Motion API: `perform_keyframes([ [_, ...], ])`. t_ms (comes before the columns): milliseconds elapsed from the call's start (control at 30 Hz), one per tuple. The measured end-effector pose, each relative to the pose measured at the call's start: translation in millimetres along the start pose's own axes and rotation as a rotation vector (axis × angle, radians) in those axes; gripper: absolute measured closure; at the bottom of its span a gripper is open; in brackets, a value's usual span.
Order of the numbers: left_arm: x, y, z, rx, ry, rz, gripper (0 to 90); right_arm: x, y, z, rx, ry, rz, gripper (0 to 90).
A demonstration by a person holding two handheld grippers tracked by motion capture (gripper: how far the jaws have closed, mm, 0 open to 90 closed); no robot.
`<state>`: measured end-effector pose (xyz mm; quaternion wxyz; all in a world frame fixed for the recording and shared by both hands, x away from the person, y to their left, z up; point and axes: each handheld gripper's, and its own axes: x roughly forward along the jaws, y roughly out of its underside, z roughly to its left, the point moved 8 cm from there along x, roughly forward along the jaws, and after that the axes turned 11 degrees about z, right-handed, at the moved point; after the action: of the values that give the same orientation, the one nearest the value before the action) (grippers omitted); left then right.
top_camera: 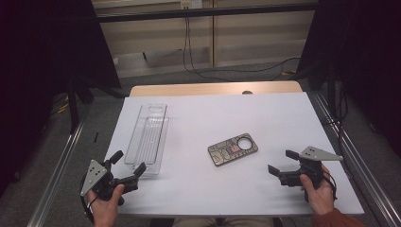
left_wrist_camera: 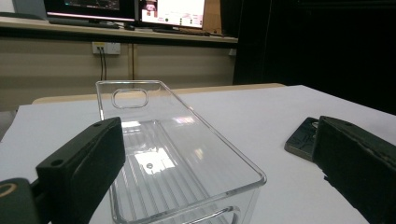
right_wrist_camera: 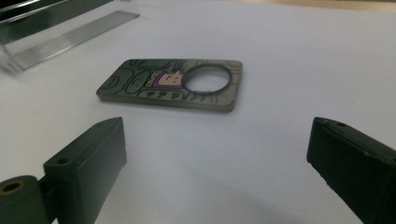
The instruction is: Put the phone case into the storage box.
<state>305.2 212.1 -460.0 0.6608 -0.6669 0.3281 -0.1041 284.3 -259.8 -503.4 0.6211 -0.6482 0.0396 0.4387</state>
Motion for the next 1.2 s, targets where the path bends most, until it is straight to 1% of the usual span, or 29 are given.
perform_keyframes([
  [33, 0.4, 0.2, 0.0, 0.008, 0.002, 0.004, 2.9, 0.0, 0.0, 0.0, 0.000, 0.000, 0.000, 3.9],
  [100, 0.6, 0.8, 0.7, 0.014, -0.006, 0.012, 3.0, 3.9, 0.3, 4.6, -0.012, -0.017, 0.019, 4.2],
  [133, 1.0, 0.5, -0.6, 0.009, 0.000, 0.008, 3.1, 5.7, 0.2, 6.6, -0.023, -0.025, 0.027, 4.0],
  [167, 1.2, 0.7, 0.1, 0.013, -0.005, 0.011, 3.1, 8.5, 0.2, 9.5, -0.036, -0.033, 0.040, 4.3],
  [200, 1.6, 0.6, -0.2, 0.009, -0.007, 0.009, 3.1, 8.5, 0.2, 9.5, -0.036, -0.033, 0.040, 4.3],
  [267, 1.2, 0.9, 0.0, 0.015, -0.006, 0.013, 3.2, 10.3, -0.2, 11.2, -0.035, -0.034, 0.047, 4.3],
  [333, 1.7, 0.8, -0.2, 0.007, -0.010, 0.011, 3.2, 12.2, -1.4, 11.4, -0.036, -0.036, 0.047, 4.4],
  [367, 1.1, 1.0, -0.3, 0.012, -0.002, 0.009, 3.2, 14.4, -2.7, 11.4, -0.035, -0.028, 0.049, 4.4],
  [433, 0.9, 1.0, -0.2, 0.013, -0.003, 0.010, 3.2, 17.0, -3.4, 13.5, -0.044, -0.041, 0.058, 3.5],
  [467, 0.8, 0.8, -0.4, 0.010, -0.004, 0.007, 3.2, 17.0, -3.4, 13.5, -0.044, -0.041, 0.058, 3.5],
  [500, 1.0, 0.7, -1.3, 0.007, 0.006, 0.006, 3.2, 17.8, -4.5, 15.0, -0.057, -0.056, 0.051, 2.0],
  [533, 0.7, 0.6, -0.2, 0.013, -0.003, 0.007, 3.2, 19.7, -6.7, 18.2, -0.070, -0.073, 0.050, 1.6],
  [633, 1.0, 0.9, -0.6, 0.008, 0.001, 0.007, 3.2, 21.3, -8.8, 19.9, -0.073, -0.065, 0.055, 2.8],
  [700, 0.9, 0.9, -0.3, 0.011, 0.000, 0.009, 3.2, 22.6, -11.8, 22.9, -0.090, -0.085, 0.054, 3.4],
  [767, 0.7, 0.9, 0.1, 0.013, -0.008, 0.009, 3.2, 22.9, -13.3, 23.6, -0.090, -0.084, 0.050, 3.5],
  [833, 0.9, 0.9, -0.1, 0.013, -0.006, 0.010, 3.2, 24.4, -16.3, 25.6, -0.095, -0.097, 0.043, 4.3],
  [967, 1.0, 1.0, 0.7, 0.012, -0.015, 0.011, 3.2, 30.2, -20.9, 27.4, -0.098, -0.106, 0.048, 6.0],
  [1000, 1.6, 0.6, -0.4, 0.002, -0.008, 0.005, 3.2, 32.5, -24.4, 28.5, -0.102, -0.116, 0.044, 7.6],
  [1033, 1.4, 0.7, -0.2, 0.002, -0.012, 0.005, 3.2, 32.5, -24.4, 28.5, -0.102, -0.116, 0.044, 7.6],
  [1067, 1.0, 1.0, 0.7, 0.014, -0.010, 0.010, 3.2, 35.4, -28.3, 29.9, -0.101, -0.122, 0.045, 8.0],
  [1100, 0.9, 1.2, 0.6, 0.011, -0.014, 0.011, 3.2, 35.4, -28.3, 29.9, -0.101, -0.122, 0.045, 8.0],
  [1167, 0.9, 1.3, 0.4, 0.007, -0.006, 0.011, 3.2, 38.7, -32.7, 32.6, -0.107, -0.139, 0.039, 9.3],
  [1200, 0.5, 1.3, 0.8, 0.015, -0.006, 0.011, 3.2, 42.4, -36.0, 35.4, -0.117, -0.156, 0.043, 9.9],
])
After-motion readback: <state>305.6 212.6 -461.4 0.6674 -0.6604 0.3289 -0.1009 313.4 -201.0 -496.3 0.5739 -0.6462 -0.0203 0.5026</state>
